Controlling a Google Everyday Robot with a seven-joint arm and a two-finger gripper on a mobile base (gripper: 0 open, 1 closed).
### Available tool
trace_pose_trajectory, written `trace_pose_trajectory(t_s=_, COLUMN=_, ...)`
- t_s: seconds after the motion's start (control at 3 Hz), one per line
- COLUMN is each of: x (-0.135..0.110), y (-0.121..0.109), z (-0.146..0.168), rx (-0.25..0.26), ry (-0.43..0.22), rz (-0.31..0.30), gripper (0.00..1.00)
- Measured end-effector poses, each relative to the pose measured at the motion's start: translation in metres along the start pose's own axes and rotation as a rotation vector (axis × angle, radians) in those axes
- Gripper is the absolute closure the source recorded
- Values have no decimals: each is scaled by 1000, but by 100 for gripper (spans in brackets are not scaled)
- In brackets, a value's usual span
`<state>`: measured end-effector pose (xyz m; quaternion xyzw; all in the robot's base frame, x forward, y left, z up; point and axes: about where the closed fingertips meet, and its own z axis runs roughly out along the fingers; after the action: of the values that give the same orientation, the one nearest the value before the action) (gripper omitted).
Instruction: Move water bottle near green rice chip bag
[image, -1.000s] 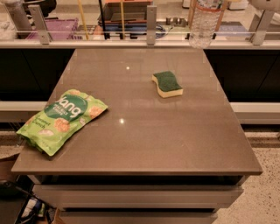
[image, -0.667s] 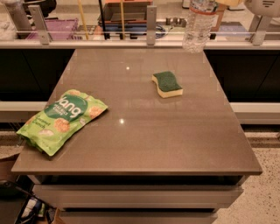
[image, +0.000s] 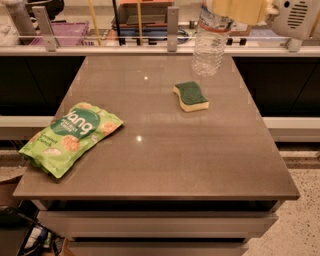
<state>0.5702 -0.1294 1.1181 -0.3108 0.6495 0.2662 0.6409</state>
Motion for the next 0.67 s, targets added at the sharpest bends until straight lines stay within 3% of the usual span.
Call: trace_pose_trajectory(t_s=0.67, x=6, y=70, z=3, rx=-56, ry=37, rz=-22, gripper=100)
